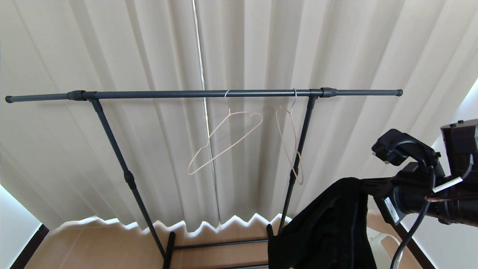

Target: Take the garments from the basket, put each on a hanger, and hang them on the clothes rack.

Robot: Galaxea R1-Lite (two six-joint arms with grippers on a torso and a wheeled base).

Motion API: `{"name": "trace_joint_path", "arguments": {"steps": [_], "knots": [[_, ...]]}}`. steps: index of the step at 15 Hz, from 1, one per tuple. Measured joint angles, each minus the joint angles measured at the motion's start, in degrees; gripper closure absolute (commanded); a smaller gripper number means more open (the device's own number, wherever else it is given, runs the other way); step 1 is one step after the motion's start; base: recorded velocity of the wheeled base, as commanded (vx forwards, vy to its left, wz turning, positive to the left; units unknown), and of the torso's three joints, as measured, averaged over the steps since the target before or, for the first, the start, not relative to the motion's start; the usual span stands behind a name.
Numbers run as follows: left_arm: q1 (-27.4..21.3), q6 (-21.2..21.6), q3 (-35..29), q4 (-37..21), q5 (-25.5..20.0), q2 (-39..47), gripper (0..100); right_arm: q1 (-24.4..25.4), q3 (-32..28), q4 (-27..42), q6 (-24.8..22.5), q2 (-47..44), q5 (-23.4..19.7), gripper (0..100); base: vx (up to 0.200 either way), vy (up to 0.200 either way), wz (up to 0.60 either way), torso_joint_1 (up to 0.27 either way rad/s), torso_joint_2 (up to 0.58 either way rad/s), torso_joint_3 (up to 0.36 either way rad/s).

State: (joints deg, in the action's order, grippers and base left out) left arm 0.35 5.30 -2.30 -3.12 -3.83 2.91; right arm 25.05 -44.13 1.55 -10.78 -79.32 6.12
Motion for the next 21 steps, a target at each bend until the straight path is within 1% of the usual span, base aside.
{"name": "trace_joint_path", "arguments": {"steps": [2,4,6,7,8,10,11,12,13,15,16,18,20,21], "knots": [[0.1,-3.7,-4.9,-2.2,-1.3,7.1,0,3.5,-10.6,10.6,5.9,-0.4,-4.9,100,0.000,0.000,0.00,0.000,0.00,0.000],[0.0,-7.0,-10.6,-3.4,-2.7,16.8,0,7.5,-19.5,15.0,11.1,-2.5,-8.5,100,0.000,0.000,0.00,0.000,0.00,0.000],[-1.6,-10.1,-17.0,-4.0,-3.4,28.5,0,10.9,-26.0,15.8,16.7,-6.4,-9.6,100,0.000,0.000,0.00,0.000,0.00,0.000],[-3.6,-11.8,-20.1,-4.2,-3.5,34.2,0,12.0,-28.0,14.9,19.5,-8.7,-9.6,100,0.000,0.000,0.00,0.000,0.00,0.000],[-6.9,-13.3,-23.3,-4.4,-3.4,40.0,0,12.7,-29.5,12.4,22.7,-11.6,-8.9,100,0.000,0.000,0.00,0.000,0.00,0.000],[-13.9,-15.2,-28.5,-4.4,-2.4,50.0,0,13.3,-31.1,5.4,28.4,-16.4,-5.0,100,0.000,0.000,0.00,0.000,0.00,0.000],[-17.5,-16.0,-30.7,-4.4,-1.4,54.2,0,13.4,-31.5,3.8,29.6,-18.3,-2.8,100,0.000,0.000,0.00,0.000,0.00,0.000],[-21.6,-17.6,-32.8,-4.4,-0.6,58.3,0,13.6,-31.9,2.2,30.3,-19.8,0.4,100,0.000,0.000,0.00,0.000,0.00,0.000],[-26.0,-19.7,-35.3,-4.4,0.0,62.2,0,13.6,-32.5,1.1,30.6,-20.8,1.6,100,0.000,0.000,0.00,0.000,0.00,0.000],[-33.5,-24.5,-40.2,-4.2,0.7,69.6,0,14.7,-33.1,-1.6,33.1,-22.1,4.8,100,0.000,0.000,0.00,0.000,0.00,0.000],[-36.0,-26.2,-42.4,-4.2,0.9,72.9,0,15.2,-33.3,-2.0,33.7,-22.4,5.7,100,0.000,0.000,0.00,0.000,0.00,0.000],[-40.3,-29.2,-46.3,-2.3,2.8,79.4,0,16.7,-34.0,-2.7,36.0,-23.1,8.6,100,0.000,0.000,0.00,0.000,0.00,0.000],[-43.5,-31.9,-48.8,1.9,6.7,85.5,0,17.4,-35.2,-3.7,36.7,-24.1,13.5,100,0.000,0.000,0.00,0.000,0.00,0.000],[-44.8,-32.8,-49.6,4.6,8.6,88.2,0,17.5,-35.6,-4.5,36.7,-24.7,14.5,100,0.000,0.000,0.00,0.000,0.00,0.000]]}}
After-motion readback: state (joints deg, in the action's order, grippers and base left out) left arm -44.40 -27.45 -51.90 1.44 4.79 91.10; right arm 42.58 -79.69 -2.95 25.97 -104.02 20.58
